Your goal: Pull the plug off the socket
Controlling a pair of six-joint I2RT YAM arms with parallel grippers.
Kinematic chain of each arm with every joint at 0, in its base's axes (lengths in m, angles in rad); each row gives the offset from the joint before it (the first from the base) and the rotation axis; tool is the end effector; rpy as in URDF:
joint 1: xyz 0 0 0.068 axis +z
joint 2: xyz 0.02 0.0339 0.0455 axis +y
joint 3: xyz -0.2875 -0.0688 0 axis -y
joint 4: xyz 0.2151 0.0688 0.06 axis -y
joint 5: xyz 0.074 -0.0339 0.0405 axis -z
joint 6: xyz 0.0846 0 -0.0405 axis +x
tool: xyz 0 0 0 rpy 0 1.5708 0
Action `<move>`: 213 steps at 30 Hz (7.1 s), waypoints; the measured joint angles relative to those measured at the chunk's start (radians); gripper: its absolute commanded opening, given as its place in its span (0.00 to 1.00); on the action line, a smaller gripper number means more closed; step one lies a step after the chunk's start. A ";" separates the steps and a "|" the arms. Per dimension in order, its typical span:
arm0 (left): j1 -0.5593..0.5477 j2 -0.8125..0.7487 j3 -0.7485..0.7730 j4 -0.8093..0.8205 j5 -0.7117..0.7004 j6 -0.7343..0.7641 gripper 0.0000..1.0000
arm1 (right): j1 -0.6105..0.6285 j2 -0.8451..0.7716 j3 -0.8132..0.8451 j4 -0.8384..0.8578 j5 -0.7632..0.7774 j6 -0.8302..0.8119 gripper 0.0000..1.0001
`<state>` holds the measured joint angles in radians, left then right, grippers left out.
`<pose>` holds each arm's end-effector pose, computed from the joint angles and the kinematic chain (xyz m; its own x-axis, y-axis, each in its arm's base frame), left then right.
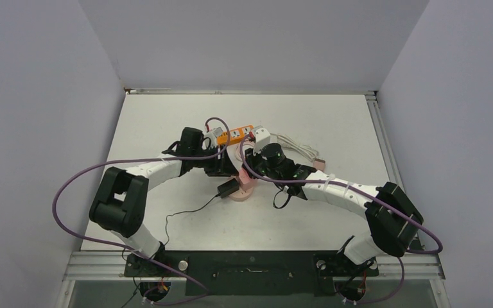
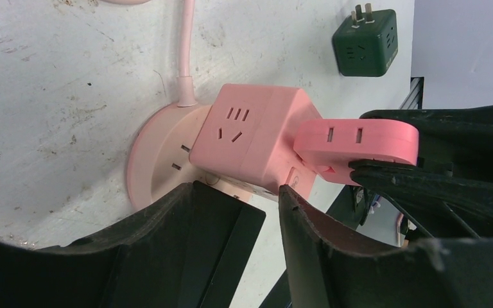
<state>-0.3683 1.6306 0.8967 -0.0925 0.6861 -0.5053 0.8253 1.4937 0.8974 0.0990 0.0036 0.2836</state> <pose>0.2901 -0.1694 0.1984 -0.9291 -0.0429 -0.3673 0.2620 0.6246 -0.7357 0.2369 0.2562 0.2533 -0.5157 -0.1461 -0.8442 -0.6128 0.7515 0.2443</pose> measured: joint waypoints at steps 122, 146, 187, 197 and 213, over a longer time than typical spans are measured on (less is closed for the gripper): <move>-0.086 0.092 0.150 -0.137 -0.010 0.019 0.18 | 0.172 -0.010 -0.117 0.063 0.375 -0.026 0.05; -0.087 0.101 0.162 -0.140 -0.011 0.019 0.17 | 0.055 -0.047 -0.154 0.093 0.156 0.050 0.05; -0.103 0.113 0.170 -0.148 0.014 0.018 0.13 | 0.132 -0.093 -0.197 0.093 0.297 0.017 0.05; -0.102 0.118 0.175 -0.140 0.017 0.019 0.13 | 0.043 -0.102 -0.198 0.088 0.184 0.064 0.05; -0.105 0.121 0.178 -0.140 0.015 0.019 0.13 | 0.111 -0.112 -0.202 0.095 0.276 0.024 0.05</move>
<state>-0.4732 1.7515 1.0744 -0.2325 0.7010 -0.4866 0.9367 1.3819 0.6956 0.1936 0.2794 0.3077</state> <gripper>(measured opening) 0.134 0.227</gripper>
